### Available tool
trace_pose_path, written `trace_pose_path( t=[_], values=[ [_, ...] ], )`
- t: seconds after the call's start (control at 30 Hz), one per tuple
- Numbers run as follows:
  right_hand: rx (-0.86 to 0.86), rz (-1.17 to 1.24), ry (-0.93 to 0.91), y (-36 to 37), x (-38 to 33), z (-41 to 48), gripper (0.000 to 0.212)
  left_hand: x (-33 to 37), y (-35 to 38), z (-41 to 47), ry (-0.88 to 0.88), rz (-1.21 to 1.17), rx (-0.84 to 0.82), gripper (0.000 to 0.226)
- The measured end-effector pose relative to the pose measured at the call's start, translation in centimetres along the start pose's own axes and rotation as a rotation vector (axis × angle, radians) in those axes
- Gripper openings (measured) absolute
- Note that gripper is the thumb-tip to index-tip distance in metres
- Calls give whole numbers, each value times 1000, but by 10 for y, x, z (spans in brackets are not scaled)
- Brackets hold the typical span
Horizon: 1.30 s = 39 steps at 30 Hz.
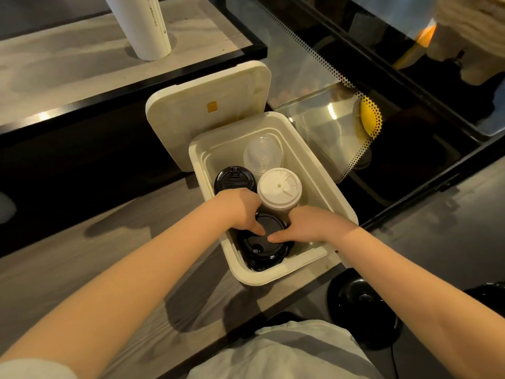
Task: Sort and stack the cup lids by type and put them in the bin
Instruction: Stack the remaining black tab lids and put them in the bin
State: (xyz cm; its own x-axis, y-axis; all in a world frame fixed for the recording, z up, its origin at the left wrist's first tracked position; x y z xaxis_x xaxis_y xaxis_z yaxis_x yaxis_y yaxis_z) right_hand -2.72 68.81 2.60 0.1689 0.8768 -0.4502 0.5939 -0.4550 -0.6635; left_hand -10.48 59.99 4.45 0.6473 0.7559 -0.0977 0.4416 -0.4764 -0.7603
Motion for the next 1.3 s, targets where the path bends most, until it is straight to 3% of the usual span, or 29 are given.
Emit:
trace_pose_path(
  t=[0.2, 0.47, 0.77, 0.97, 1.03, 1.13, 1.3],
  values=[
    [127, 78, -35, -8, 4, -6, 50, -7, 1, -10, 21, -77, 100, 48],
    [272, -38, -29, -44, -5, -27, 49, -16, -10, -21, 14, -99, 219, 46],
    [528, -156, -189, -113, -46, -25, 47, -72, -80, -61, -95, -175, 608, 49],
    [803, -322, -337, -174, -86, -10, 47, -111, -135, -98, -188, -326, 937, 48],
    [860, -350, -385, -191, -96, -8, 48, -122, -143, -95, -249, -380, 913, 51],
    [879, -451, -404, -211, -108, 0, 48, -140, -143, -76, -376, -436, 701, 58],
    [604, -461, -317, -232, -113, 30, 48, -154, -153, -60, -431, -521, 563, 50]
  ],
)
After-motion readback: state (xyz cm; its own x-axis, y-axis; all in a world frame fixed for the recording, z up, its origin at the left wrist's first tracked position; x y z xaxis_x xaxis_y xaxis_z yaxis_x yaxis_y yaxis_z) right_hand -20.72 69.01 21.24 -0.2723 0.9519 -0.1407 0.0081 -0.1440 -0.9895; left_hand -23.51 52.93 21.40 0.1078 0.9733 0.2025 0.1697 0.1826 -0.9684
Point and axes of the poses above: each hand's wrist, its own z-axis towards the middle knuckle, its own y-axis out of the palm, x = y × z, the point moved 6 cm from there along z, towards the middle knuckle, and after that the axes turned 14 degrees about -y, right-handed, at the moved point
